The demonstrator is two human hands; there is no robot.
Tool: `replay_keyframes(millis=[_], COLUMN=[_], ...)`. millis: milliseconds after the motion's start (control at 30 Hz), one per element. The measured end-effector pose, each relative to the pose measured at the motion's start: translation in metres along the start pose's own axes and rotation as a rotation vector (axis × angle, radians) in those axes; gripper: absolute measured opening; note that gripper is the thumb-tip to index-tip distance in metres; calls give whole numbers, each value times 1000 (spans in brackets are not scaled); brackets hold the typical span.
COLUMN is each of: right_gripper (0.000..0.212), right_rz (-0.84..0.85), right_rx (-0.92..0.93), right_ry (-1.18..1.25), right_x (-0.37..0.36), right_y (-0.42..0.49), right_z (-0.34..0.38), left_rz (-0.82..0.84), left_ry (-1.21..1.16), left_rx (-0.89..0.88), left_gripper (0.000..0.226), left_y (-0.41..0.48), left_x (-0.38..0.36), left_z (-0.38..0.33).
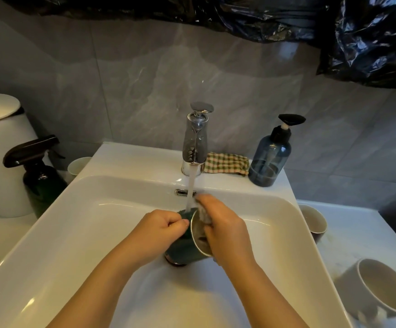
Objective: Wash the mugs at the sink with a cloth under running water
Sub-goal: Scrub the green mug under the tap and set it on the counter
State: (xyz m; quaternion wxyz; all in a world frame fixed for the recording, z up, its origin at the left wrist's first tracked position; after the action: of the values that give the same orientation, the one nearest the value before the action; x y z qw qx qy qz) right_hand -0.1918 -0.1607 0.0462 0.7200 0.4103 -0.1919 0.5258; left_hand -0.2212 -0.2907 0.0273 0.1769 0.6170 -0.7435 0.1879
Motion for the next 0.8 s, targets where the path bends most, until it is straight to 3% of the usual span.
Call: replay_keyframes(millis=[67, 100, 233, 300, 467, 567, 633, 800], right_gripper=[32, 29, 22, 14, 32, 39, 30, 12], right_rz=[22, -9, -143, -90, 24, 175, 258, 178], right_rx=[178, 138, -464, -547, -700, -947, -1052, -1256], right_ry=[-28, -10, 205, 198, 267, 580, 837, 1014], right_x=[-8, -7, -4, -9, -6, -2, 0, 1], right_y=[4, 6, -2, -7, -11, -21, -33, -61], right_z=[5, 1, -37, -41, -35, -27, -21, -16], left_rz=[-8, -26, -142, -211, -277, -279, -272, -230], left_ry=[4, 1, -35, -40, -33, -53, -54, -19], left_rx=[-21, -32, -57, -61, -69, -4, 52, 163], left_gripper=[45, 44, 47, 44, 38, 38, 37, 33], left_y=[-2, -2, -1, 0, -3, -6, -9, -26], left_x=[-3, -3, -1, 2, 9, 13, 14, 16], left_z=[-2, -3, -2, -1, -4, -4, -2, 0])
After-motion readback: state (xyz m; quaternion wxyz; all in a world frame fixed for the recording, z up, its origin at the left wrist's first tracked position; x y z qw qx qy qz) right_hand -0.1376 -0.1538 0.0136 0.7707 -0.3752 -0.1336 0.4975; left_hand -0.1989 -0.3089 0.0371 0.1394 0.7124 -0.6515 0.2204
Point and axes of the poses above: each hand's wrist, its own y-axis towards the middle knuckle, its own x-axis out of the back of the hand, z = x × y, the point moved 4 cm from there along y, towards the middle knuckle, and after that the axes turned 11 degrees about -z, right-handed, at the moved point
